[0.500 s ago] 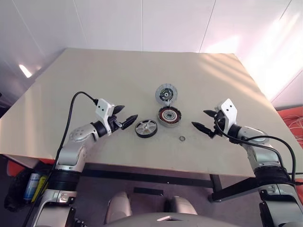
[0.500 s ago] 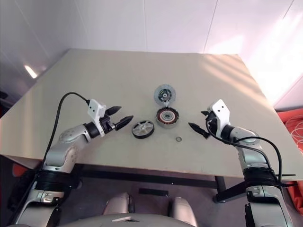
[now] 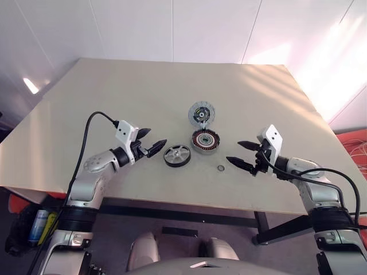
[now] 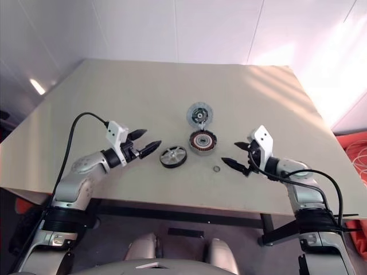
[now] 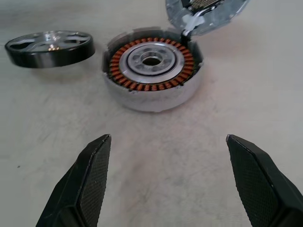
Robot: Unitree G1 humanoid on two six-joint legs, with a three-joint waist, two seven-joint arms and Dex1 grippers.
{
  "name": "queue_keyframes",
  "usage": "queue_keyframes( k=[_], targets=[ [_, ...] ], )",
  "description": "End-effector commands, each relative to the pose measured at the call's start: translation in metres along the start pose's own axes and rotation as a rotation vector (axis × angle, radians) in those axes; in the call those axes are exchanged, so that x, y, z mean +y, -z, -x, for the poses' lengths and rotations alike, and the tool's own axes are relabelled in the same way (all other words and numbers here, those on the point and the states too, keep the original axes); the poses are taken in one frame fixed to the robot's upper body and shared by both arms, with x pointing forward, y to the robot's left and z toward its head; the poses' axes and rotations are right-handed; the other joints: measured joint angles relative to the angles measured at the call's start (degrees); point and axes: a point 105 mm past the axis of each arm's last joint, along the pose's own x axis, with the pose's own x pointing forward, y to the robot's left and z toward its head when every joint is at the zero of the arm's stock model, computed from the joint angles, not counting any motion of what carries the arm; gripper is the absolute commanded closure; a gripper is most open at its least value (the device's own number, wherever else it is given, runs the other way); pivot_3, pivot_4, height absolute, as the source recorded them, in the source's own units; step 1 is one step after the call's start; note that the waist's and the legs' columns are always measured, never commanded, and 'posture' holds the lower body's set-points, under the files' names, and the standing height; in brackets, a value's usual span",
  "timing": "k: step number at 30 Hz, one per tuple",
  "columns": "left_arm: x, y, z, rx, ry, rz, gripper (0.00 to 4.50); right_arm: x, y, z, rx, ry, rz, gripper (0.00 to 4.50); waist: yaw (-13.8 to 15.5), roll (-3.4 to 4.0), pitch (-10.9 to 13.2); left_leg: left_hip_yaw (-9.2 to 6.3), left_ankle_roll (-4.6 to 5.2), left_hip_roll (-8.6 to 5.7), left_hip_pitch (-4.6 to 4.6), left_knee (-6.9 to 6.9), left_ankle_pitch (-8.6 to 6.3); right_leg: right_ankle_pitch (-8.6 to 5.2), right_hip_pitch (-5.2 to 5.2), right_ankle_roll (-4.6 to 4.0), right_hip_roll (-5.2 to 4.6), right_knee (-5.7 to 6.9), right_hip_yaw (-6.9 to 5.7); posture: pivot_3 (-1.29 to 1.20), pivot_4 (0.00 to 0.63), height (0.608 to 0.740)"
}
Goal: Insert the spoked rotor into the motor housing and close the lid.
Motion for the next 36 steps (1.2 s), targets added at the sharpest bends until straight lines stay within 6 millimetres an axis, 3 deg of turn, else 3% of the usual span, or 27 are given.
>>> queue_keyframes(
  k=[1, 10, 22, 27, 36],
  targets=[
    [0.002, -0.011, 0.000, -0.032, 0.007, -0.032, 0.06, 0.007, -0.012, 0.000, -0.005, -0.041, 0.078, 0.09, 0.0, 0.00, 0.0, 0.00, 0.00, 0.00, 0.00, 0.00, 0.00, 0.00, 0.00, 0.00, 0.00, 0.00, 0.00, 0.00, 0.000, 0.740],
    [0.004, -0.011, 0.000, -0.029, 0.011, -0.038, 0.06, 0.026, 0.006, -0.013, 0.063, -0.112, 0.133, 0.09, 0.0, 0.00, 0.0, -0.01, 0.00, 0.01, -0.01, -0.01, 0.00, -0.01, -0.01, 0.01, 0.00, -0.02, -0.02, 0.00, 0.000, 0.740],
    [0.002, -0.019, 0.003, -0.032, 0.002, -0.044, 0.06, 0.032, 0.010, -0.016, 0.076, -0.138, 0.135, 0.09, -0.1, 0.00, 0.0, -0.02, 0.02, 0.00, 0.00, -0.02, -0.01, -0.02, 0.03, 0.03, -0.03, -0.05, -0.04, 0.00, 0.000, 0.740],
    [0.000, -0.023, 0.003, -0.032, -0.004, -0.044, 0.00, 0.031, 0.009, -0.017, 0.075, -0.137, 0.138, 1.31, -0.1, 0.00, 0.0, -0.03, 0.02, 0.00, 0.02, -0.02, -0.01, -0.02, 0.05, 0.03, -0.02, -0.05, -0.04, 0.00, 0.000, 0.740],
    [-0.002, -0.030, 0.004, -0.032, -0.015, -0.041, 0.00, 0.035, 0.008, -0.021, 0.076, -0.156, 0.138, 1.31, -0.2, 0.00, 0.0, -0.04, 0.01, 0.02, 0.04, -0.02, -0.01, -0.02, 0.06, 0.03, -0.01, -0.05, -0.05, 0.00, 0.000, 0.740]
  ],
)
